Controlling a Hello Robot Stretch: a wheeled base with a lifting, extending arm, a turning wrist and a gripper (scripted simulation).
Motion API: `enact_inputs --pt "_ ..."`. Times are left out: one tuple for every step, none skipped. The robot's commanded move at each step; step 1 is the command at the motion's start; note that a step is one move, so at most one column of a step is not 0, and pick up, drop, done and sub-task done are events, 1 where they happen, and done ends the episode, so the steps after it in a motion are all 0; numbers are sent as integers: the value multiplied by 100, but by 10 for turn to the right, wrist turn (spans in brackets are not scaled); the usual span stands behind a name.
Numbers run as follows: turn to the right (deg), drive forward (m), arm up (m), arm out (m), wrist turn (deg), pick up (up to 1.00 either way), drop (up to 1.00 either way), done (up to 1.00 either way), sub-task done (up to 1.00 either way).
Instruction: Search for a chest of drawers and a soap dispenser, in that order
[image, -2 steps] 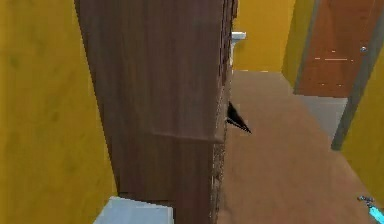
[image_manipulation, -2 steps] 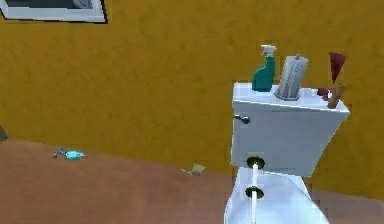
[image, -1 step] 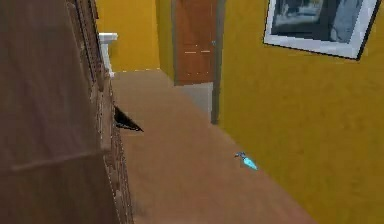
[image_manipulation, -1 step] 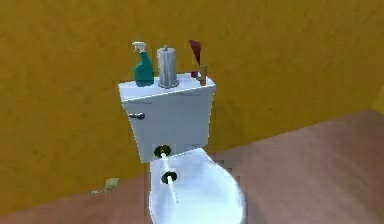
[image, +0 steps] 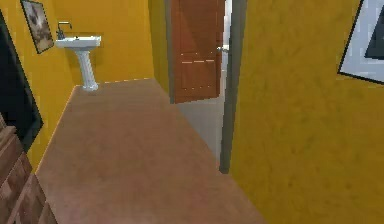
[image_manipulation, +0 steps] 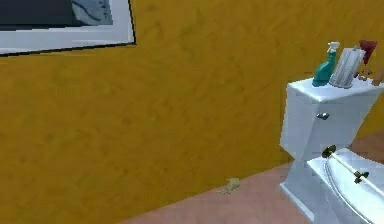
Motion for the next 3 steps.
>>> enact_inputs --pt "120 0 0 0 0 0 0 0 0" --pt "0 15 0 0 0 0 0 0 0" --pt "-300 0 0 0 0 0 0 0 0"
